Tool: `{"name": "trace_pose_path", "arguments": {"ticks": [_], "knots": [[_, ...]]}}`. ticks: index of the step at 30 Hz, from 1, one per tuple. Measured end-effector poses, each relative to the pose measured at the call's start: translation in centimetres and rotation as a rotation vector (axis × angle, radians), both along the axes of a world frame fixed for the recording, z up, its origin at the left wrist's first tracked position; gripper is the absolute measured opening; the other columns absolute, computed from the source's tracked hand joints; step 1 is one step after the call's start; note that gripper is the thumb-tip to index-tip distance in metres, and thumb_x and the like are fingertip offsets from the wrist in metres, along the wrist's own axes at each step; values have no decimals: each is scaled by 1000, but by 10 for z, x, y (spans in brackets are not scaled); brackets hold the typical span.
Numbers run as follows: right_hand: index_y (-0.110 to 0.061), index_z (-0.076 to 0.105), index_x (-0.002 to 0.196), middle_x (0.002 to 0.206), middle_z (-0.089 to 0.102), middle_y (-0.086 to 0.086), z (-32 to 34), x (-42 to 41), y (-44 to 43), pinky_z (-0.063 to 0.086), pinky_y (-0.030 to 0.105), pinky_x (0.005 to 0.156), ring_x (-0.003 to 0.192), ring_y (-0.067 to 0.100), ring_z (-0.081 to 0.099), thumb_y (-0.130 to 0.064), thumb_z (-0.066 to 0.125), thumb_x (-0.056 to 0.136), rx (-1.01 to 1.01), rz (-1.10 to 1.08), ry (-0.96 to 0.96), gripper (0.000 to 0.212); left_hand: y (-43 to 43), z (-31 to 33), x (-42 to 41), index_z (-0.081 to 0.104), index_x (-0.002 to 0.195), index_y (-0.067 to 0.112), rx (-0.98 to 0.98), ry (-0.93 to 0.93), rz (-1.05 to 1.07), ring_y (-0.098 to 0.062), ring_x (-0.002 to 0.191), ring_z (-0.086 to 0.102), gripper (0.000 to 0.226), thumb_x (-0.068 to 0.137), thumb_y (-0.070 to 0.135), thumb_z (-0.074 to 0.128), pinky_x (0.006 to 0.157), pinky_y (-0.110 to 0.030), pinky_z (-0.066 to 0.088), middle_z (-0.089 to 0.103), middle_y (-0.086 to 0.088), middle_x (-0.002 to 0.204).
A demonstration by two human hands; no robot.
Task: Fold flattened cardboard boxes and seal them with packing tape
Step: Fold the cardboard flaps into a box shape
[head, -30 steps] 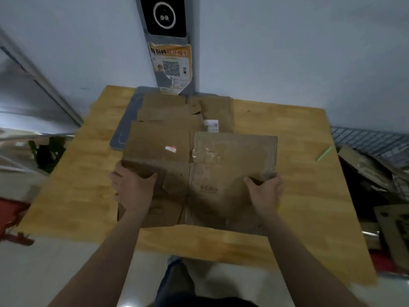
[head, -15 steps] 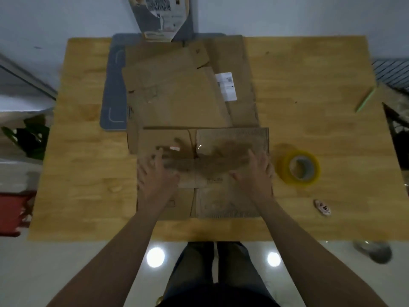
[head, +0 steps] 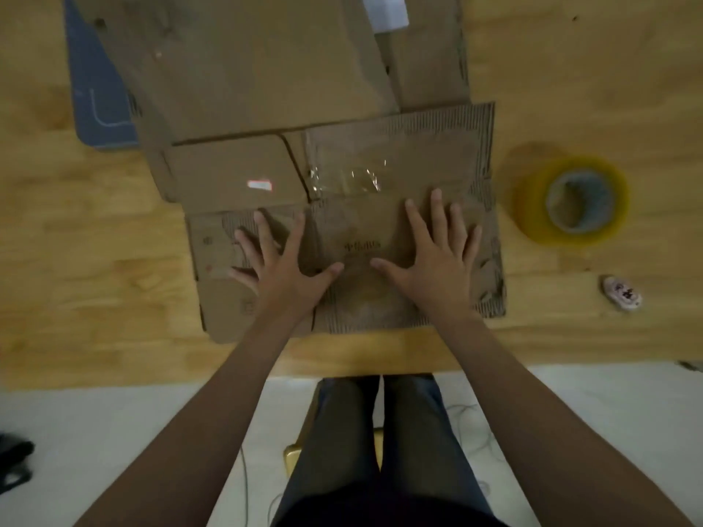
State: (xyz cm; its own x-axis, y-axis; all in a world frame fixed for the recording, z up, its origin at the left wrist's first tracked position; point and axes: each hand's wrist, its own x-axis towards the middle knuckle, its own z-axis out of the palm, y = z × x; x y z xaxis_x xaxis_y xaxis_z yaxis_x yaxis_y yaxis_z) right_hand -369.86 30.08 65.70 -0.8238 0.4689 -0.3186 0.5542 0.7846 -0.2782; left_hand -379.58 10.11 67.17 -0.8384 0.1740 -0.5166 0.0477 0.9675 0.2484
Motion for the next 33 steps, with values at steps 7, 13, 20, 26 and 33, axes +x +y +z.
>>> {"name": "trace_pose_path", "arguments": {"ticks": [7,13,20,26,33], "knots": [[-39,2,161,169,-16,-3,-3,-3,-7,-8,65,120,155,31,-12,-83,54,79,-16,-32,16,107,-3,-13,8,-11,157,51,-53,100,-80,-40,147,-36,115,70,90,54,105,-82,-13,-38,-5,162],[-41,-5,159,166,-28,0,-15,-1,-20,-15,72,114,149,38,-30,-81,38,87,44,59,16,94,-11,-24,6,-19,154,51,-70,123,-141,-40,144,-40,116,66,95,44,105,-80,-14,-44,-3,159],[-42,4,159,169,-15,0,-23,10,-44,-11,79,110,150,44,-23,-84,27,89,68,114,50,85,-27,-31,13,-9,156,52,-48,172,-138,-41,152,-25,115,64,100,38,109,-80,-4,-25,-4,168],[-41,20,158,171,-8,0,-3,49,-88,-5,80,110,152,46,-15,-81,49,85,-32,76,5,88,-80,-25,59,17,159,46,33,231,-211,-40,155,-3,124,53,104,47,116,-75,9,4,-6,171],[-40,34,154,168,16,4,7,90,-110,14,75,114,152,47,11,-84,52,79,31,112,6,88,-116,-5,111,55,143,34,260,207,-333,-24,139,46,74,78,63,76,115,-39,35,50,3,149]]}}
